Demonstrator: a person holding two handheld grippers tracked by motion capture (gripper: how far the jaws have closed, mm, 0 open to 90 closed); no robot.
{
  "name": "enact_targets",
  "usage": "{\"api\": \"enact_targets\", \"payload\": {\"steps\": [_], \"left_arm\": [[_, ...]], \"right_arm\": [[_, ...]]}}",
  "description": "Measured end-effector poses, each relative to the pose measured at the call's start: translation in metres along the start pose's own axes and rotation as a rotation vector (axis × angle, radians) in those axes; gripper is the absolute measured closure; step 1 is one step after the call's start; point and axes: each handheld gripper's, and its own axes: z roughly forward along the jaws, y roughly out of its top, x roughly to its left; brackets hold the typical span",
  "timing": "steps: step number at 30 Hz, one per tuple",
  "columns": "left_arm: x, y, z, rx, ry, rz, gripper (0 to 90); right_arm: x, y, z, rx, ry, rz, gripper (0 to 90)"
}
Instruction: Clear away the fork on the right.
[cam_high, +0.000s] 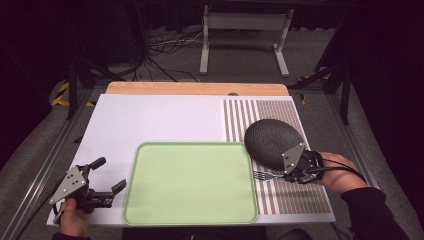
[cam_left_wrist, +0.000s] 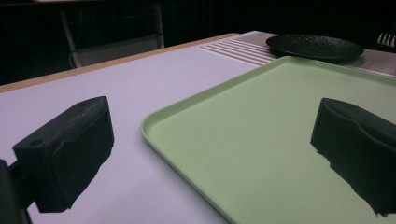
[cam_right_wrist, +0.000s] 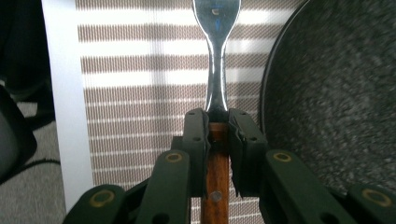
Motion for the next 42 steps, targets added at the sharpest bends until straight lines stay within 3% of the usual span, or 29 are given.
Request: {"api": "enact_targets", "payload": {"steps": [16, 29, 42], "left_arm": [[0.001, 0.000, -0.001, -0.003, 0.001, 0.000, 0.1], [0.000, 0.000, -0.001, -0.006, -0.002, -0.002, 0.1], [0.001, 0.001, -0.001, -0.001, -0.006, 0.005, 0.1]], "right_arm": [[-0.005, 0.040, -0.008, -0.053, -0.012, -0.034, 78.0], [-0.006, 0.082, -0.003, -0.083, 0.008, -0.095, 78.0], [-0.005, 0.116, 0.009, -0.103, 0.016, -0.108, 78.0]]}}
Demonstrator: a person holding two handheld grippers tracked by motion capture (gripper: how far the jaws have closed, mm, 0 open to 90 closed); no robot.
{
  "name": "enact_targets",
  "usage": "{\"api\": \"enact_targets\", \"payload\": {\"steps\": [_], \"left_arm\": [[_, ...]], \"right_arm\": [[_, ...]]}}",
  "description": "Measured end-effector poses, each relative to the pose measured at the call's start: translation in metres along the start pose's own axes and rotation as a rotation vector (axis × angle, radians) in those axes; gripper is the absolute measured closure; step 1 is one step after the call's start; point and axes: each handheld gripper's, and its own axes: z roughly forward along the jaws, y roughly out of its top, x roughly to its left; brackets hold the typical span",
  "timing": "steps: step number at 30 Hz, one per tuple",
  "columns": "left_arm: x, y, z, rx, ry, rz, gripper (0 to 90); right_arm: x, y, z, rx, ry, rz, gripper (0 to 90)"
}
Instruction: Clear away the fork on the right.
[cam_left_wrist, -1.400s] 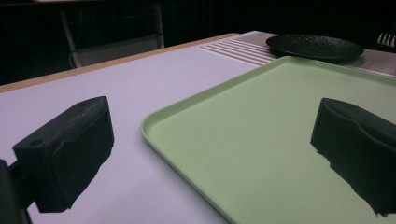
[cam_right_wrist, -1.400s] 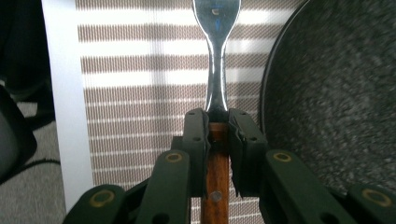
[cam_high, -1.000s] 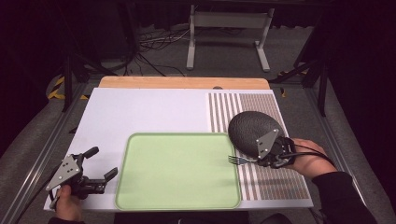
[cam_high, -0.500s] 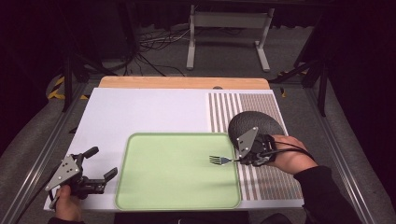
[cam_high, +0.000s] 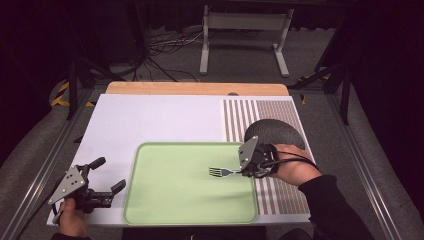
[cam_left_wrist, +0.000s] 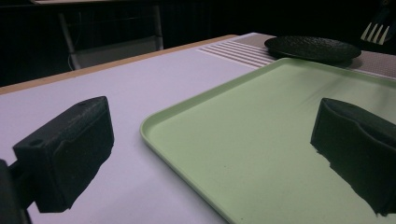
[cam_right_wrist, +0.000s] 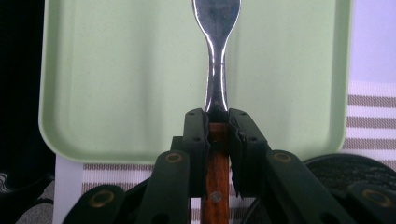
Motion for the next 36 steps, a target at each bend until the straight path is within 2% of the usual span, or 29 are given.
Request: {"api": "enact_targets", "payload": {"steps": [2, 8, 13, 15, 17, 18, 21, 24, 25, 27, 28, 32, 33, 36], "left_arm": [[0.000, 0.000, 0.000, -0.002, 0.000, -0.001, 0.1], [0.000, 0.000, 0.000, -0.003, 0.000, -0.001, 0.1], [0.000, 0.000, 0.000, -0.004, 0.001, 0.001, 0.1], [0.000, 0.000, 0.000, -0.004, 0.001, 0.001, 0.1], [0.000, 0.000, 0.000, -0.004, 0.001, 0.002, 0.1], [-0.001, 0.000, 0.000, -0.005, 0.001, 0.000, 0.1], [0.000, 0.000, 0.000, -0.005, 0.001, 0.002, 0.1], [-0.001, 0.000, 0.000, -0.001, 0.002, 0.002, 0.1], [-0.001, 0.000, 0.000, -0.002, 0.002, 0.002, 0.1], [-0.001, 0.001, 0.000, -0.002, 0.002, 0.002, 0.1], [-0.001, 0.001, 0.000, -0.004, 0.003, 0.002, 0.1], [-0.001, 0.001, 0.000, -0.005, 0.002, 0.003, 0.1], [-0.001, 0.001, 0.000, -0.004, 0.000, 0.005, 0.1], [-0.001, 0.001, 0.000, -0.005, 0.000, 0.002, 0.1]], "right_arm": [[-0.001, 0.005, 0.003, -0.003, 0.002, -0.004, 78.0], [0.000, 0.011, 0.008, -0.020, -0.011, 0.024, 77.9], [0.001, 0.017, 0.015, -0.077, 0.002, 0.128, 77.9], [0.002, 0.019, 0.017, -0.090, -0.004, 0.193, 77.9], [0.003, 0.020, 0.018, -0.101, 0.000, 0.230, 77.9], [0.004, 0.021, 0.018, -0.107, -0.002, 0.263, 77.9], [0.005, 0.025, 0.021, -0.126, -0.024, 0.296, 77.9], [0.006, 0.027, 0.022, -0.145, -0.041, 0.360, 77.9], [0.006, 0.027, 0.022, -0.146, -0.038, 0.384, 77.9], [0.006, 0.027, 0.022, -0.150, -0.044, 0.393, 77.9], [0.006, 0.028, 0.023, -0.151, -0.051, 0.445, 77.9], [0.006, 0.029, 0.023, -0.151, -0.070, 0.494, 77.9], [0.007, 0.029, 0.023, -0.154, -0.074, 0.532, 77.9], [0.008, 0.031, 0.023, -0.146, -0.092, 0.591, 77.9]]}}
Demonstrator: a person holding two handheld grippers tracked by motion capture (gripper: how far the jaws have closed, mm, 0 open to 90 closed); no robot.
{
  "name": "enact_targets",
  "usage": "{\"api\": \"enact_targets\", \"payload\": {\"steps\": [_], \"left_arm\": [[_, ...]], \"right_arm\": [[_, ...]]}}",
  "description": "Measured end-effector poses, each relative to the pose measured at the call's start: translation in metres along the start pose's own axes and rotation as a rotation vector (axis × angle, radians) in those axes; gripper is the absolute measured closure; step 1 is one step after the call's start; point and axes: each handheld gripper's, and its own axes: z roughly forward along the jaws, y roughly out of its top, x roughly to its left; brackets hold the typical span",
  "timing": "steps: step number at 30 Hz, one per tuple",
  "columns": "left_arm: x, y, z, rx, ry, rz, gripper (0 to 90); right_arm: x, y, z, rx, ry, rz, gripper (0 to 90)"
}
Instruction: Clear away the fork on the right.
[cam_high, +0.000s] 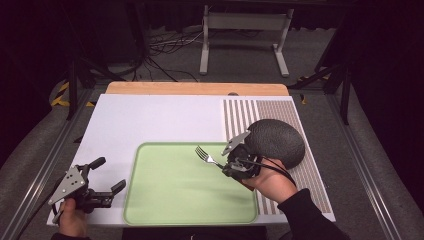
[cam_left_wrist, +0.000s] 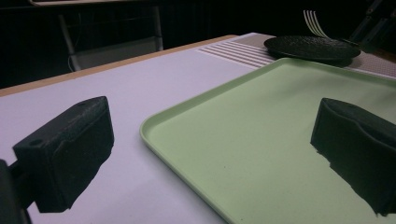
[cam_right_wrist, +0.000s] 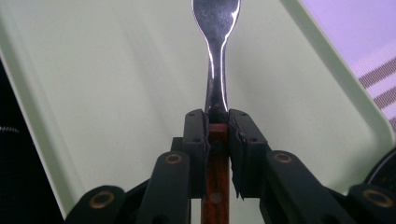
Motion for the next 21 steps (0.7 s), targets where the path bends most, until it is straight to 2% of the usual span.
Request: {"api": "enact_targets", "payload": {"steps": [4, 5, 6, 7, 8, 9, 10, 16, 21], "left_arm": [[0.0000, 0.0000, 0.0000, 0.000, 0.000, 0.000, 0.1], [0.0000, 0.0000, 0.0000, 0.000, 0.000, -0.001, 0.1], [0.0000, 0.0000, 0.0000, 0.000, 0.000, -0.001, 0.1], [0.0000, 0.0000, 0.0000, -0.001, -0.004, -0.002, 0.1], [0.0000, 0.0000, 0.0000, -0.001, -0.004, -0.002, 0.1], [0.0002, 0.0001, 0.0000, 0.001, -0.007, 0.001, 0.1], [0.0002, 0.0001, 0.0001, 0.002, -0.006, 0.001, 0.1], [0.0002, 0.0001, -0.0003, 0.001, -0.006, 0.001, 0.1], [0.0003, -0.0001, -0.0002, 0.001, -0.006, 0.000, 0.1]], "right_arm": [[0.0027, 0.0010, -0.0001, 0.003, -0.015, 0.061, 77.9], [0.0029, 0.0015, 0.0001, 0.001, -0.026, 0.099, 77.9], [0.0029, 0.0015, 0.0001, 0.001, -0.026, 0.099, 77.9], [0.0019, 0.0020, 0.0005, -0.011, -0.025, 0.149, 77.9], [0.0019, 0.0020, 0.0005, -0.011, -0.025, 0.149, 77.9], [0.0005, 0.0019, 0.0013, -0.019, -0.019, 0.194, 77.9], [0.0003, 0.0021, 0.0023, -0.018, -0.012, 0.217, 77.9], [0.0005, 0.0023, 0.0080, -0.011, -0.053, 0.255, 77.9], [0.0004, 0.0020, 0.0097, -0.016, -0.074, 0.267, 77.9]]}}
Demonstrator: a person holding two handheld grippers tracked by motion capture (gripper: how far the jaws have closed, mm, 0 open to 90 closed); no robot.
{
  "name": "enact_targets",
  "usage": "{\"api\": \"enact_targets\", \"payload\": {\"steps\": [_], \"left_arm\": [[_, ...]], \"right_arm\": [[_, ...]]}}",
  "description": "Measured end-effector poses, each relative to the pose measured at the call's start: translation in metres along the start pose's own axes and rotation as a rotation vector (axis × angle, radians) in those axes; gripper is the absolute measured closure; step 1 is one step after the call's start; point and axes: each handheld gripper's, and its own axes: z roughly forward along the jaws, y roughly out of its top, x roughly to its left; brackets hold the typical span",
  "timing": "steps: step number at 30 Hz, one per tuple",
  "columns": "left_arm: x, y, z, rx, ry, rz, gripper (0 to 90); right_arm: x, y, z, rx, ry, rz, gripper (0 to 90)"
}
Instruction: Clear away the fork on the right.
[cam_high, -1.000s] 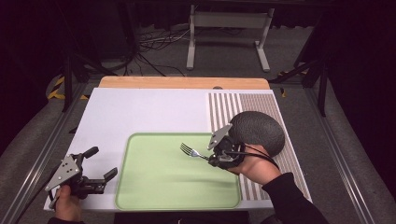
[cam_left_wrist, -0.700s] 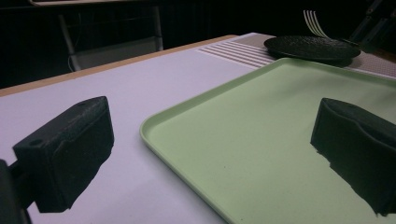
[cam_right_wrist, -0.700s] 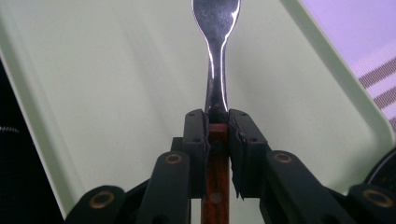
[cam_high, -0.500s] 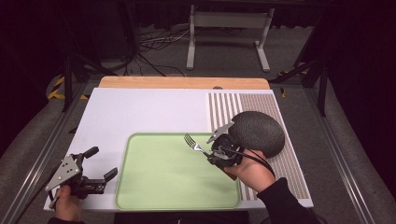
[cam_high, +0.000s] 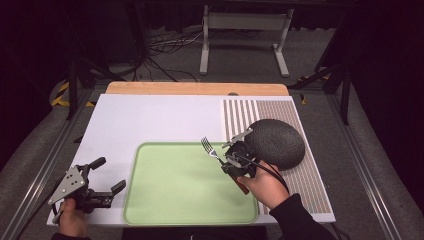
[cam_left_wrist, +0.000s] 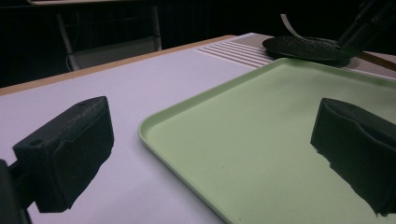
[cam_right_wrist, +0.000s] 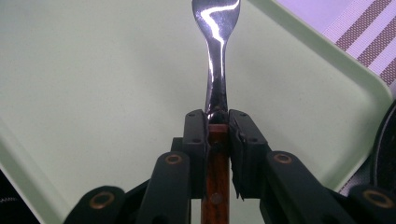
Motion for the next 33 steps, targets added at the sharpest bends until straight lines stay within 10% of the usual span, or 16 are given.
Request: {"api": "enact_targets", "payload": {"steps": [33], "left_arm": [[0.000, 0.001, 0.000, -0.003, 0.001, 0.003, 0.1]], "right_arm": [[0.008, -0.012, 0.036, 0.131, -0.016, 0.016, 77.7]]}}
